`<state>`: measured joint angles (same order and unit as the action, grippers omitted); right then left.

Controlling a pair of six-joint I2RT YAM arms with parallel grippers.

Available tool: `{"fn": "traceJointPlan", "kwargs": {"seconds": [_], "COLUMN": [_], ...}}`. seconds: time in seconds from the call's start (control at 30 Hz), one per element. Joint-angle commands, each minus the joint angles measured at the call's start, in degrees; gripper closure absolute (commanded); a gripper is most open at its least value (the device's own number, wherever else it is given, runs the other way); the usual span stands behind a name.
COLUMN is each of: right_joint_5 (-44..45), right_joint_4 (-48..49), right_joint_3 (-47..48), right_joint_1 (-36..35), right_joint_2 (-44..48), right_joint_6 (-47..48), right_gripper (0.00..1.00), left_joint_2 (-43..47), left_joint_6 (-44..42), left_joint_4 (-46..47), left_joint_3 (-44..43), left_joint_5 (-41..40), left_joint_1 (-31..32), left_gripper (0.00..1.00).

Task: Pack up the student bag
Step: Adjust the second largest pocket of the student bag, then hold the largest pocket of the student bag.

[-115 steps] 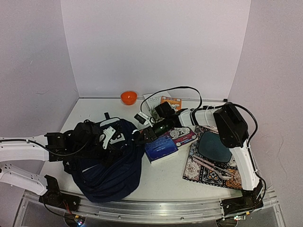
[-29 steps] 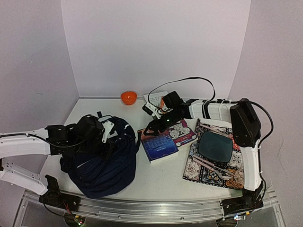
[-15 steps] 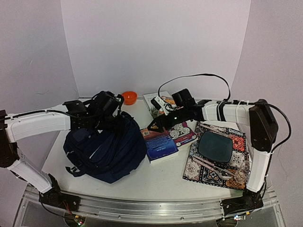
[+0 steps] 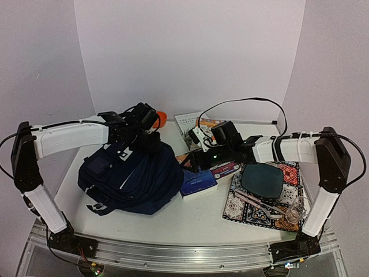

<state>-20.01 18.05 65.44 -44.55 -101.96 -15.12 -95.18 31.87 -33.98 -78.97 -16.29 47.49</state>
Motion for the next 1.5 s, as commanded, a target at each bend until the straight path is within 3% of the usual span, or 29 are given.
{"fn": "traceJointPlan", "kwargs": {"seconds": [0.0, 0.23, 0.43, 0.53, 0.67, 0.93, 1.2, 1.33, 1.47], "right_joint_5": [6.87, 15.83, 20.17, 22.84, 25.64, 28.51, 29.85, 34.02, 37.06], "right_joint_4": [3.88, 5.58, 5.59, 5.66, 5.92, 4.82, 3.10, -2.80, -7.14], "right_joint_3": [-2.15, -6.50, -6.91, -6.58, -6.17, -2.38, 5.65, 9.65, 8.98], "right_joint_1": [-0.83, -3.50, -8.55, -10.97, -13.36, -15.77, -15.80, -15.59, -14.25], "right_joint_2": [6.02, 10.67, 9.84, 8.30, 5.42, -1.98, -9.71, -11.32, -9.74], "right_joint_6": [-3.40, -7.62, -11.58, -16.07, -24.04, -37.23, -43.01, -44.11, -43.52], "right_gripper": [0.20, 0.18, 0.16, 0.16, 0.15, 0.13, 0.13, 0.25, 0.58], "left_joint_2": [-3.82, -16.81, -21.85, -18.85, -11.18, 6.95, 16.00, 18.06, 18.70], "left_joint_6": [4.13, 6.11, 4.05, 2.21, -0.96, -8.27, -7.82, -8.12, -8.88], "left_joint_4": [4.16, 5.23, 5.17, 5.18, 5.15, 4.90, 3.97, 3.92, 3.92], "left_joint_3": [-10.32, -24.44, -31.20, -27.05, -17.43, 5.53, 23.56, 27.50, 29.52], "left_joint_5": [1.13, 7.00, 10.29, 10.48, 9.71, 9.22, 9.91, 10.77, 12.78], "left_joint_1": [-3.01, -6.74, -7.53, -8.20, -9.37, -14.03, -15.93, -15.94, -15.94], "left_gripper": [1.00, 0.99, 0.77, 0.52, 0.34, 0.21, 0.19, 0.19, 0.18]}}
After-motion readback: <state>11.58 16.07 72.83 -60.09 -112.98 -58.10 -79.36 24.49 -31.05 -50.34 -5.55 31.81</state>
